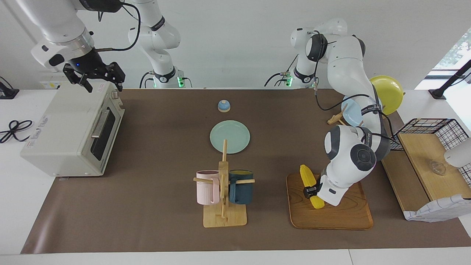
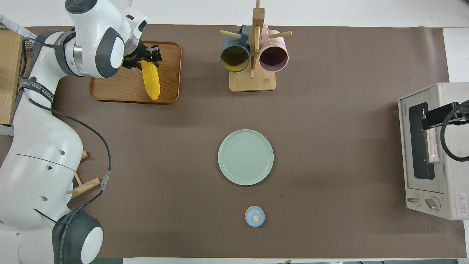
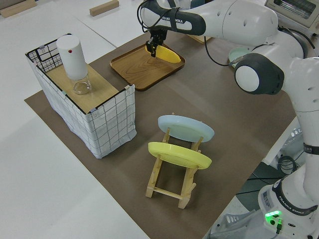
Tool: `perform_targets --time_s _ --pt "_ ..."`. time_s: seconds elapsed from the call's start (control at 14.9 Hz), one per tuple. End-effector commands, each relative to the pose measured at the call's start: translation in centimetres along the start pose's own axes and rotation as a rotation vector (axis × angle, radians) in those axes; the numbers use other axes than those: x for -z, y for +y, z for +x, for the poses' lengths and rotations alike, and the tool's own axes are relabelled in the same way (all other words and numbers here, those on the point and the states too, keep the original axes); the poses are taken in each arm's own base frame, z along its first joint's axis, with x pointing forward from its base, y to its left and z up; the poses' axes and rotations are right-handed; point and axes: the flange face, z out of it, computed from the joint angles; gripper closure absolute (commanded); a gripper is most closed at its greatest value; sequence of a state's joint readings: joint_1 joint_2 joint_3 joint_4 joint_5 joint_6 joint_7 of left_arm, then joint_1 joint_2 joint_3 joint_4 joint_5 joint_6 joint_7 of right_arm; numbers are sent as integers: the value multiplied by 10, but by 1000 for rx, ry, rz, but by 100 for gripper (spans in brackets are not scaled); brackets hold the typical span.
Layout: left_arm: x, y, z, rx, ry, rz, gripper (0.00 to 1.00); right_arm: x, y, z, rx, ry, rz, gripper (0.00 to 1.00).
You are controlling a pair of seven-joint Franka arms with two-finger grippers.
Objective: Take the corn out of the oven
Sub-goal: 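Carry the corn with the left gripper onto the wooden tray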
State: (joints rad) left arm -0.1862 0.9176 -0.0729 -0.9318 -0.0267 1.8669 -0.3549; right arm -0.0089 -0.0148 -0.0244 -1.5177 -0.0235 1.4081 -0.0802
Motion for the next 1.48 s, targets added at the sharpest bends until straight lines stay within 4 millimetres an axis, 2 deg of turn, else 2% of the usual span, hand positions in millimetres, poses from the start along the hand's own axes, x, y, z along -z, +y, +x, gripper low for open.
perform_targets --time_s 0.0,0.2,0.34,0.47,0.54,0.61,0.67,1.08,1.28,1.35,1.41 --pt "-1 -2 6 -2 3 1 100 1 7 -4 -26 8 17 0" --pt "7 -5 7 2 13 1 100 2 29 -1 -64 43 11 0" --pt "14 0 5 -5 25 2 100 3 31 -1 -71 52 11 0" --pt "23 -10 7 4 35 5 100 1 32 -1 -73 43 14 0" --pt "25 -8 6 4 36 5 46 0 32 -1 -73 41 14 0" --pt "26 -8 6 6 36 4 0 0 35 -2 -80 40 14 0" --pt "31 -6 5 5 41 -3 0 -1 38 -3 -85 38 15 0" --pt "32 -6 3 5 30 -3 0 -2 31 -3 -72 32 16 0" --pt "52 -10 -10 2 13 9 0 -2 32 -3 -75 34 16 0" --pt "65 -11 -17 1 16 12 0 -3 32 -3 -74 32 15 0" --pt "87 -15 -23 2 29 8 0 -3 32 -3 -74 32 15 0"
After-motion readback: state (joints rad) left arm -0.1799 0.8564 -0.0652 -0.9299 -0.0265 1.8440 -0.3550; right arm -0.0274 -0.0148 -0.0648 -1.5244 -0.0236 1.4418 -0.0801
